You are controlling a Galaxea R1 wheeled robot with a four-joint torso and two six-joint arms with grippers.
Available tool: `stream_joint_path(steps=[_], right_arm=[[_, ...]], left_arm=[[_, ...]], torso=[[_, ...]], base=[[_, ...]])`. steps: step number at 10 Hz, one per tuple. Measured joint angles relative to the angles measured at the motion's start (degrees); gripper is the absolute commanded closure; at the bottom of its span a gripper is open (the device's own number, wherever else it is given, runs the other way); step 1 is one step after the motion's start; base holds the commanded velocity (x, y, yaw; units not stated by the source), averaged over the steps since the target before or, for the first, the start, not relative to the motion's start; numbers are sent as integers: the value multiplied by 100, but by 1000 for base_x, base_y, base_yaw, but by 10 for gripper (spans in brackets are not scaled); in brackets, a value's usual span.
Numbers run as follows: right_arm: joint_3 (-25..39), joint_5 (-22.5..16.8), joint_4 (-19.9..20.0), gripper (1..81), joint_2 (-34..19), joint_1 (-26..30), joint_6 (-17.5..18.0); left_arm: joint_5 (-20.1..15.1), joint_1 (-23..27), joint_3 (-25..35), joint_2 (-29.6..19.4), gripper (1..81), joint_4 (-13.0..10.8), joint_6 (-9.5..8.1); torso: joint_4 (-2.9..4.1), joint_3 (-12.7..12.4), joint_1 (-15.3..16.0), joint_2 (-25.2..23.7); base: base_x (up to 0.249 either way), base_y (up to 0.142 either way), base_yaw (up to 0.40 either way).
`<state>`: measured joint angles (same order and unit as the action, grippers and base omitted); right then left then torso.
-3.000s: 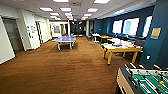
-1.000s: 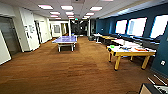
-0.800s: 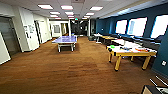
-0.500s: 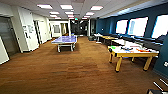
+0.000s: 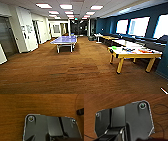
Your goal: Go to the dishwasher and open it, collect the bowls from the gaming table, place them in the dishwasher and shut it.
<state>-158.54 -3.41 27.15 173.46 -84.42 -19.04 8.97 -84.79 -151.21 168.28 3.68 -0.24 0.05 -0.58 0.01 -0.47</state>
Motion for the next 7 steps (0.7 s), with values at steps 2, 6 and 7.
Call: stream_joint_path(steps=[2,6,7], right_arm=[[0,-2,0,10,-13,-2,0],[0,-2,0,10,-13,-2,0],[2,-2,0,10,-13,-2,0]], left_arm=[[0,0,0,13,10,0,2],[0,0,0,13,10,0,2],[1,2,0,13,10,0,2]], torso=[[0,0,0,0],[0,0,0,0],[0,0,0,0]], base=[[217,0,0],[217,0,0],[217,0,0]])
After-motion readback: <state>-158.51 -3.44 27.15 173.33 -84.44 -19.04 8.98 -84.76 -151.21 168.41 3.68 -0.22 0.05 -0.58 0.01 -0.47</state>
